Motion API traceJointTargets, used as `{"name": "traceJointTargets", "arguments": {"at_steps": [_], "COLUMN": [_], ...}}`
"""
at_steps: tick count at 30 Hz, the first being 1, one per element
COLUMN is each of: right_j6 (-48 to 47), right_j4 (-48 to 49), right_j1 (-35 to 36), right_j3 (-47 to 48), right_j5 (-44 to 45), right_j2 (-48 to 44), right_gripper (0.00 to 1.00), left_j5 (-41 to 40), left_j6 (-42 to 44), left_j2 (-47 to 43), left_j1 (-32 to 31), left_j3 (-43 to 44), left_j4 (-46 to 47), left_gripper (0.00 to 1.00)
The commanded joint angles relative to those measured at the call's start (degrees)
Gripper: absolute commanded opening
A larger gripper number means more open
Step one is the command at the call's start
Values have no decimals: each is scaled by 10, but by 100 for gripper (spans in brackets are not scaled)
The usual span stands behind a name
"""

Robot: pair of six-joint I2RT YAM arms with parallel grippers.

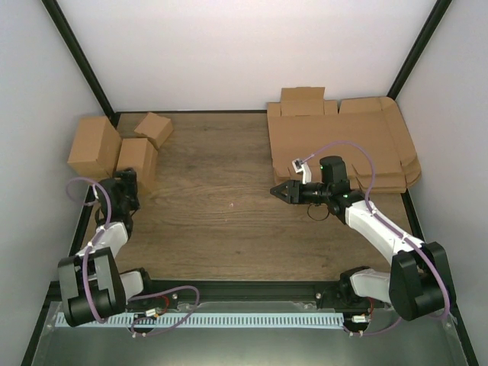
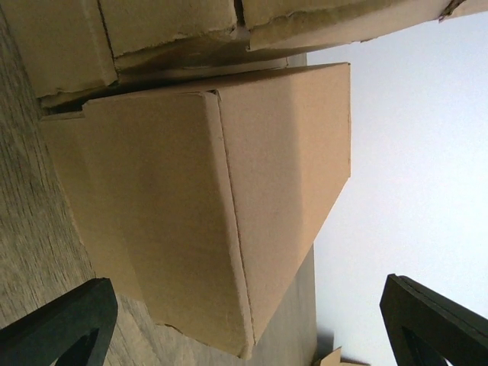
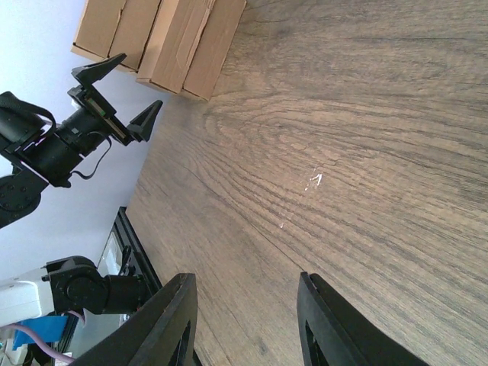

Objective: Fold the paper box

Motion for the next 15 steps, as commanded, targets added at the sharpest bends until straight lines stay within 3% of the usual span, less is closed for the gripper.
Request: {"name": "traceJointTargets", "arguments": {"at_steps": [1, 4, 15], "right_j6": [-1, -2, -5], "right_j4": [8, 7, 2], "right_j1": [-5, -4, -5], "right_j3": [23, 20, 22], "right_j5": [-9, -9, -7], "right_j2": [-2, -3, -4], "right_gripper": [39, 39, 39], "left_j5": [-14, -16, 2], "left_j6": [-5, -5, -17], "left_j2": [-24, -14, 58], "left_j1": [-2, -2, -3], "left_j3": [-13, -2, 20], "left_j4": [-8, 1, 61], "left_gripper": [94, 85, 84]}}
